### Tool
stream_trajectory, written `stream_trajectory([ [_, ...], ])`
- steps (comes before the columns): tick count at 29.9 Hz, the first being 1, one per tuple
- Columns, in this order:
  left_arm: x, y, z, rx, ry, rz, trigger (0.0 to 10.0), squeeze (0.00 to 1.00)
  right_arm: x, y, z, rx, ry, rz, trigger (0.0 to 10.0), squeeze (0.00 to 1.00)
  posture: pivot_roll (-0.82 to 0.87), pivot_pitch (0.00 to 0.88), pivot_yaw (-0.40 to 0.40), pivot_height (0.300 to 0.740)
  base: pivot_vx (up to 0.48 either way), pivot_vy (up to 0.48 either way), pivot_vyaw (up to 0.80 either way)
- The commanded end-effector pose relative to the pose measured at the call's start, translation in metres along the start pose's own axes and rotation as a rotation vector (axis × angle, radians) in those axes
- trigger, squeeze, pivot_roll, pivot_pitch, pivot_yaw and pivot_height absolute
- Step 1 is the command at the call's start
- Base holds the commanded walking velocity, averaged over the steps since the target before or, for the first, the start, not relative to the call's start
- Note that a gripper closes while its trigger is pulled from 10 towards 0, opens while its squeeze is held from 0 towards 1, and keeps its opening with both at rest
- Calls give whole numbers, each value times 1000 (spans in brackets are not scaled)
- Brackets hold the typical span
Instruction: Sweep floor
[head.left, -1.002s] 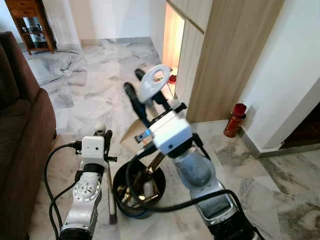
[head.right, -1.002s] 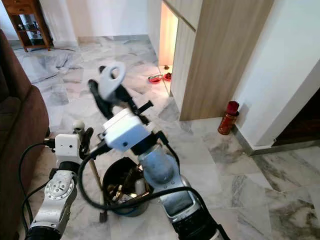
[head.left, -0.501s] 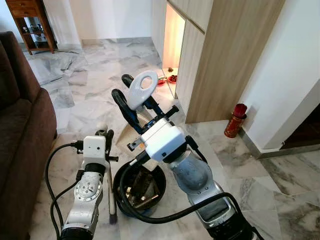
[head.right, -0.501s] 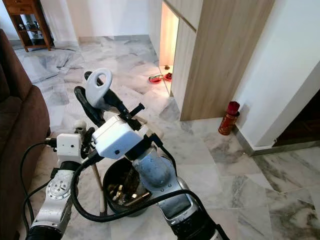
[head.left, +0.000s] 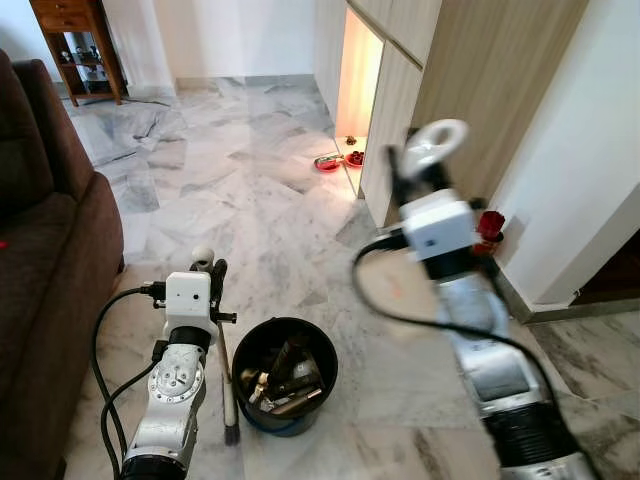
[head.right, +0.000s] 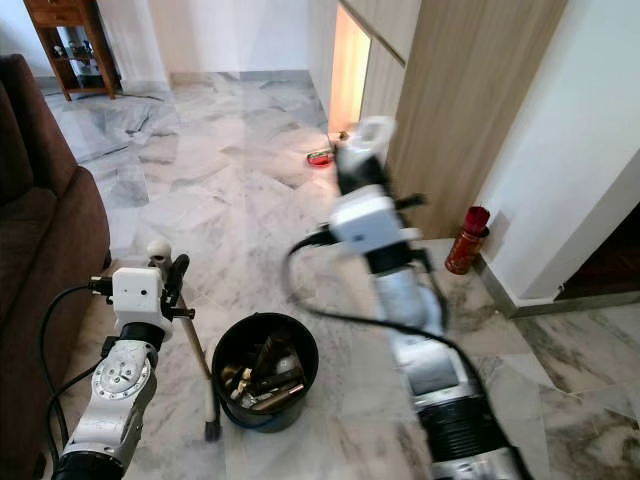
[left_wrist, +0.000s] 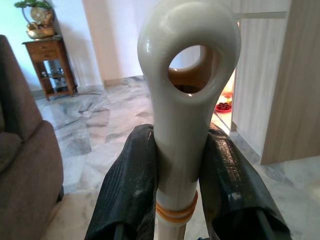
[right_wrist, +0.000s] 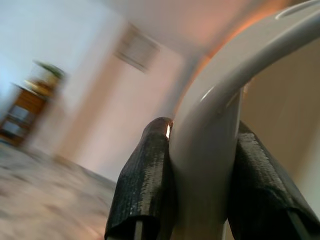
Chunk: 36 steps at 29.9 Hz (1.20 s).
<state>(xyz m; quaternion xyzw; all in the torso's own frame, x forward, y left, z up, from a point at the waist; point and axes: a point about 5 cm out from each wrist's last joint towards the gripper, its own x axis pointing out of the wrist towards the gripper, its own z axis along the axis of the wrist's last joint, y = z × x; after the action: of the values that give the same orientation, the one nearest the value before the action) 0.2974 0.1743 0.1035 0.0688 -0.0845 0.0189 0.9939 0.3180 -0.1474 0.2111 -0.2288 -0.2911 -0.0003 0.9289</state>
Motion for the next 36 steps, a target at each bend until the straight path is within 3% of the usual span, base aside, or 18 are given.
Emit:
stream_trajectory([
  [1,3,1,9,0,-54,-4,10000,0,-2,-13,-10,50,38,-93,10000,0,56,0,-35,740,0,0,0],
  [7,0,3,7,3,-47,-8,10000,0,-20,-30,-47,104,193,-201,10000,0,59,0,-30,740,0,0,0],
  [10,-3,6,6,-11,-35,-2,10000,0,-33,-37,-63,71,247,-227,10000,0,60,0,-26,740,0,0,0],
  [21,-10,9,1,-44,-14,7,10000,0,-48,-42,-83,76,316,-250,10000,0,57,0,-30,740,0,0,0],
  [36,-13,5,0,-55,-6,-9,10000,0,-47,-34,-87,131,321,-238,10000,0,47,0,-31,740,-245,0,0],
])
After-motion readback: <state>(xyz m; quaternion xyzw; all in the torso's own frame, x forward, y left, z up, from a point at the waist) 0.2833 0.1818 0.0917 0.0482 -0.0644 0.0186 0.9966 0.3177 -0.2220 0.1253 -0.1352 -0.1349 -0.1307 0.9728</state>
